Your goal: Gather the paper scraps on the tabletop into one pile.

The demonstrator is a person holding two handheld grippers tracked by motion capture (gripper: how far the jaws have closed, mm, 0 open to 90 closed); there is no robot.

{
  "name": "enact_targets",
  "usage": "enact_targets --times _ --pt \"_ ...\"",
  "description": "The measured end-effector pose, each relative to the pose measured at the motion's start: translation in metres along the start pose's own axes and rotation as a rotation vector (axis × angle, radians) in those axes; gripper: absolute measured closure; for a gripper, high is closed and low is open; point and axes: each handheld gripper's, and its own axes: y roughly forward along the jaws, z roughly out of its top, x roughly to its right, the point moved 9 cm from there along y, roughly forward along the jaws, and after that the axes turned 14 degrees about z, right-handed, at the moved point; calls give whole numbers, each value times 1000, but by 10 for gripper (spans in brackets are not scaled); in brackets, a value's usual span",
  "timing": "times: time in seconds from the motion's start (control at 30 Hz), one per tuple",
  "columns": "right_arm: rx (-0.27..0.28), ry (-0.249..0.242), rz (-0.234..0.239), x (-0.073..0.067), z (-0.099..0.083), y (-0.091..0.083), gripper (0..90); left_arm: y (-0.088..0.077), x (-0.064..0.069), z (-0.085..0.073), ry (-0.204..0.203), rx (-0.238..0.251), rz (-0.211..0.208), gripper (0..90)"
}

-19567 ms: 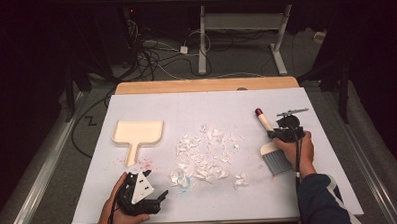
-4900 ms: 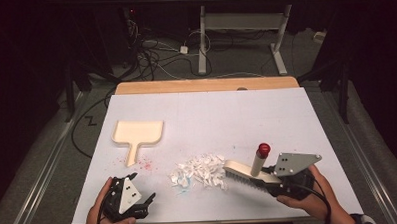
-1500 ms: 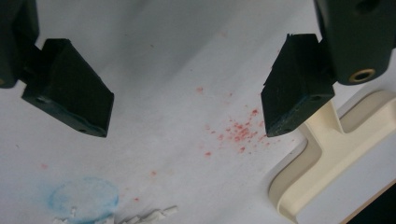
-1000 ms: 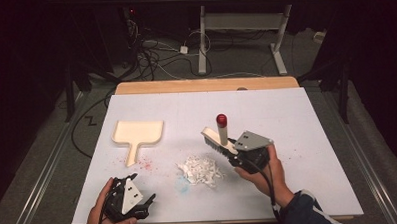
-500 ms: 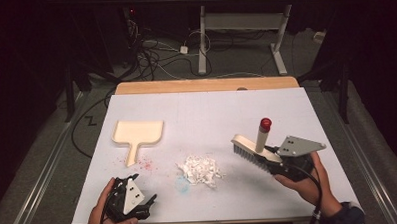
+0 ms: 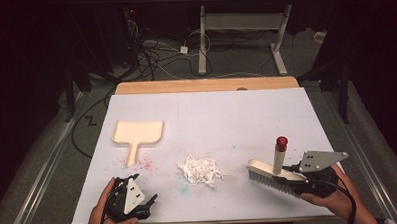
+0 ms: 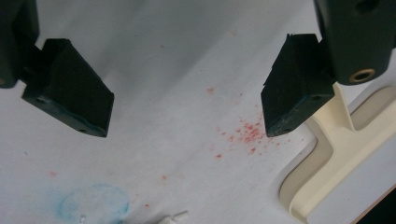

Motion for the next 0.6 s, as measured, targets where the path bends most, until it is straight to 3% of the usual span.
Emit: enact_targets --times 0.1,0.2,0.33,0.4,0.47,0.6 --pt "-53 20 25 2 -9 -1 676 -1 -1 0 -10 2 0 160" --pt "-71 38 43 5 -14 -2 676 -1 -2 0 -10 3 1 160" --pt "-127 45 2 23 -19 -2 667 -1 -1 0 -8 2 -3 160" --pt "-125 67 -53 35 -19 -2 656 0 -2 0 -12 0 -4 160" --pt "-135 67 -66 49 -20 -1 628 1 -2 0 -10 -5 -5 160" --pt "-154 70 -60 62 -18 2 608 3 0 1 0 -6 -9 161"
